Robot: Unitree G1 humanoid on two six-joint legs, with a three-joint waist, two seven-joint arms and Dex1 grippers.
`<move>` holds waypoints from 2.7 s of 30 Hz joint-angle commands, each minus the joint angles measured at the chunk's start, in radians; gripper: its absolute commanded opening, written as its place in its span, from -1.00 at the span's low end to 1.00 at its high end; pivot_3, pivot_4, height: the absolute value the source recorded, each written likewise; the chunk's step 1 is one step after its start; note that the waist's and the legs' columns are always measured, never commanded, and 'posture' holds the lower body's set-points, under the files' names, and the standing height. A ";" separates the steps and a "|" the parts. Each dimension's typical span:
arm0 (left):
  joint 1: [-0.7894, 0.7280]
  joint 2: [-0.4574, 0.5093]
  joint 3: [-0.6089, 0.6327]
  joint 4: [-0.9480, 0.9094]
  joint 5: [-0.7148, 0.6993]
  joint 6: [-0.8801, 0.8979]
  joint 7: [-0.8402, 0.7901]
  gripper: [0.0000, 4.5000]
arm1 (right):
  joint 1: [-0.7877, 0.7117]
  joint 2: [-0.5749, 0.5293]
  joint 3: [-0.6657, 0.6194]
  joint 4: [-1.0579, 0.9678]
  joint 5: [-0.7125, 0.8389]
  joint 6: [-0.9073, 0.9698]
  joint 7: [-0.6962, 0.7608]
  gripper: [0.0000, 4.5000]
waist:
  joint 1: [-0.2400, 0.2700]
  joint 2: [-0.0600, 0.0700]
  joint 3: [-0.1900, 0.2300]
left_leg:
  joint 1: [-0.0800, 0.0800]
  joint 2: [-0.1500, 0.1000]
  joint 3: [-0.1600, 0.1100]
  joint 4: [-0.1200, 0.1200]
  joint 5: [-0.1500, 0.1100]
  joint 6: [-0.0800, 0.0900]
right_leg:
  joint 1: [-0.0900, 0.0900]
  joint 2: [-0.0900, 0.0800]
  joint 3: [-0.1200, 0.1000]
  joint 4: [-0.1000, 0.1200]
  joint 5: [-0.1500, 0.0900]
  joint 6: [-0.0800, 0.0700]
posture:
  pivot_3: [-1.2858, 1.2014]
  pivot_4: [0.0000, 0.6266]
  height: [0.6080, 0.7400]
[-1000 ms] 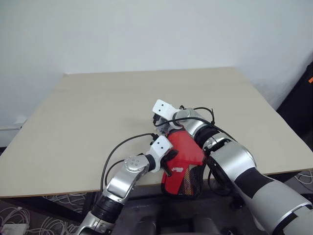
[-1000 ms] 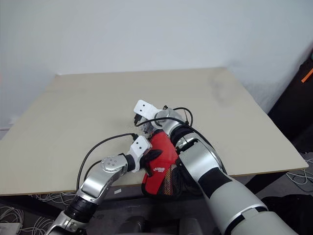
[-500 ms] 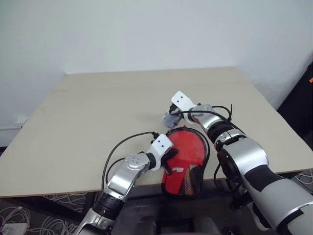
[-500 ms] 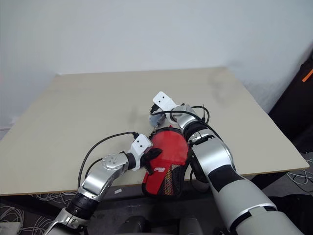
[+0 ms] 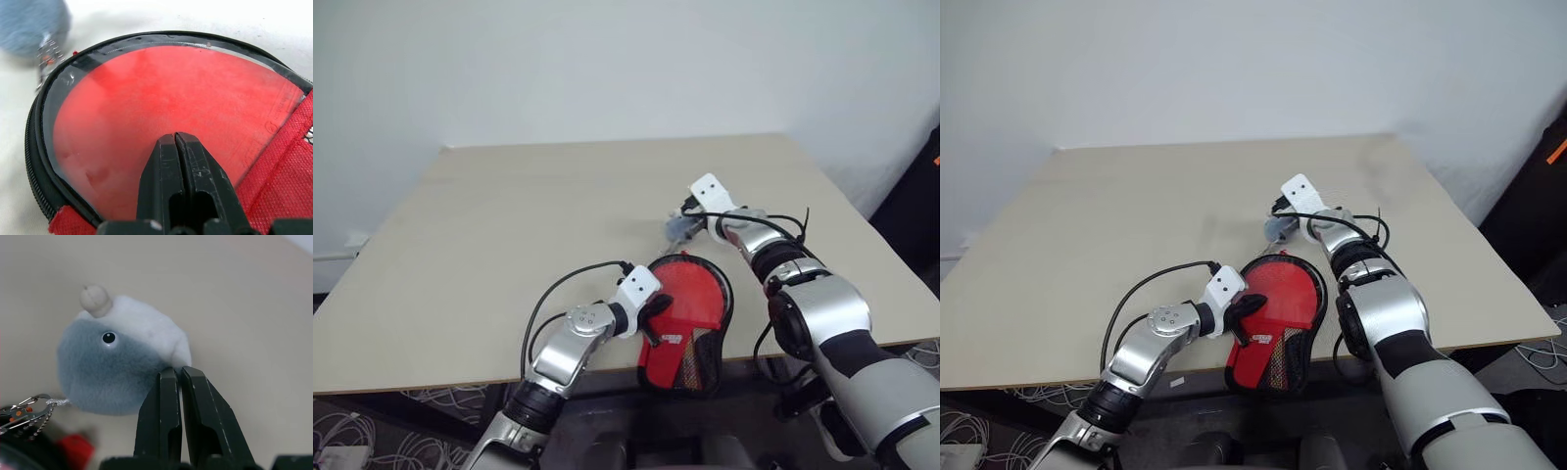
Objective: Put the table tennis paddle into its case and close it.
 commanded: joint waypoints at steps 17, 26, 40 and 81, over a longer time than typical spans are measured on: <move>-0.028 -0.023 -0.009 0.061 0.021 0.003 0.009 -1.00 | 0.030 -0.122 -0.035 -0.175 0.077 0.036 0.096 -0.86 | -0.001 0.001 0.000 | 0.000 0.000 0.001 0.000 0.000 0.000 | 0.000 0.000 0.001 0.000 0.000 0.000 | 0.03 -1.00 1.00; -0.039 -0.027 -0.004 0.077 0.021 -0.008 0.009 -1.00 | -0.071 -0.070 -0.057 -0.117 0.112 0.045 0.117 0.46 | -0.001 0.002 -0.001 | 0.001 0.001 0.001 0.000 0.000 0.000 | 0.000 0.000 0.001 0.000 0.000 0.000 | 0.03 -1.00 1.00; -0.053 -0.036 -0.008 0.095 0.027 -0.018 0.007 -1.00 | -0.089 0.074 -0.095 -0.051 0.149 0.068 0.102 0.98 | -0.001 0.002 -0.001 | 0.001 0.000 0.000 0.000 0.000 0.000 | 0.000 0.000 0.000 0.000 0.000 0.000 | 0.03 -1.00 1.00; -0.109 -0.085 0.022 0.126 0.011 -0.064 0.000 -1.00 | -0.008 0.117 -0.079 -0.023 0.113 0.089 0.048 -0.95 | -0.001 0.002 -0.001 | 0.001 0.000 0.000 0.000 0.000 0.000 | 0.000 0.001 0.000 0.000 0.000 0.000 | 0.03 -1.00 1.00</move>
